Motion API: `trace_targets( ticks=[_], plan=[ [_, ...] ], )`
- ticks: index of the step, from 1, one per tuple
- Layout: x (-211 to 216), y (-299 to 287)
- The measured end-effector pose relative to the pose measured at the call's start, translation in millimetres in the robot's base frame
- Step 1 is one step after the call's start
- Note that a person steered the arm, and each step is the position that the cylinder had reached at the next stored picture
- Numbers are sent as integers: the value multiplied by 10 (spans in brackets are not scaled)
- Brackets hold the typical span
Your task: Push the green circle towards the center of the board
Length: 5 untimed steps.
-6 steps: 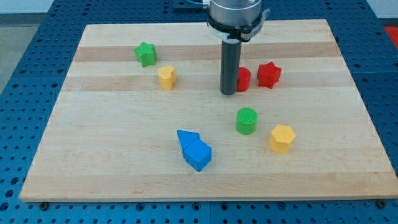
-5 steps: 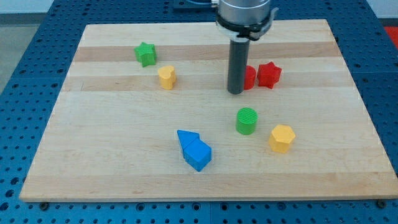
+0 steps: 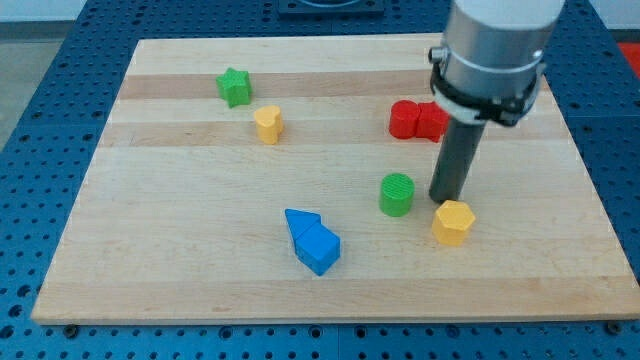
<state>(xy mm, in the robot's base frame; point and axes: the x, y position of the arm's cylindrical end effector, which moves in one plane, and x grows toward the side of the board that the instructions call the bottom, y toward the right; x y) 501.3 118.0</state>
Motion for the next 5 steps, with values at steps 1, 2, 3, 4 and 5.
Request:
trace_targets(
  ticks=[1, 2, 3, 4, 5],
  plan=[
    [99, -229],
    [99, -412],
    [94, -499],
    [7, -508],
    [-93, -560]
  ],
)
